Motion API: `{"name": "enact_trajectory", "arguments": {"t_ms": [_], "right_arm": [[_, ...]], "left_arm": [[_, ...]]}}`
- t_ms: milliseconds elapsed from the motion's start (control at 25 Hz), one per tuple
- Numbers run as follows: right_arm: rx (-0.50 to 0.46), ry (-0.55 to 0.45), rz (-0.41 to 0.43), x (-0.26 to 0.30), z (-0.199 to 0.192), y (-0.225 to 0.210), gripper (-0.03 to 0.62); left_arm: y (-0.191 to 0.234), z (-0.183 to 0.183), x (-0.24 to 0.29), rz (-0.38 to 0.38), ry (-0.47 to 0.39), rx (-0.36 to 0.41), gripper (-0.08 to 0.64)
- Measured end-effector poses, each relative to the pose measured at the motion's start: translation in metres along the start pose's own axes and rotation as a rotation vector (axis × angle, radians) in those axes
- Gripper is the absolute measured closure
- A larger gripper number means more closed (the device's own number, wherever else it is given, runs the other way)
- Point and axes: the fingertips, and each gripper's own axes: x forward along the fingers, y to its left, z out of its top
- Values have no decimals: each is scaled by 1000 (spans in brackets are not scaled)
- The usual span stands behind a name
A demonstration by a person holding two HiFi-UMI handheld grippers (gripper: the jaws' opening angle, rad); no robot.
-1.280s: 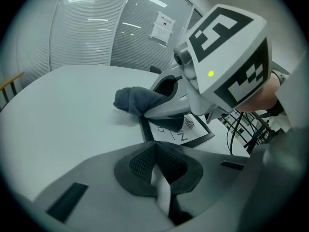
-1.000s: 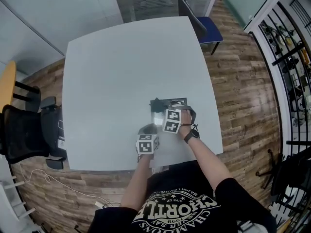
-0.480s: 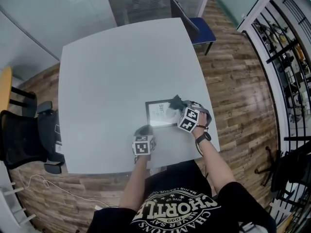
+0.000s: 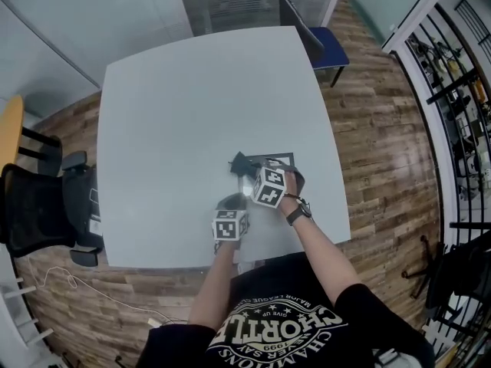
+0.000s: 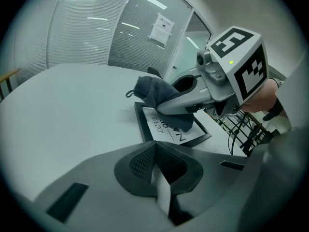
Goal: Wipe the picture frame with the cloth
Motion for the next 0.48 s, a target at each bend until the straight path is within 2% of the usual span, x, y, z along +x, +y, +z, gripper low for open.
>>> {"name": "enact_trajectory", "arguments": {"t_ms": [200,480], "right_arm": [[-36,7,81,23,16,23,525],[-56,25,69,24,0,24,525]], "left_arm": [[3,-2,0,-10,0,-4,563],[4,-2,-1,-13,-7,-14,563]]}}
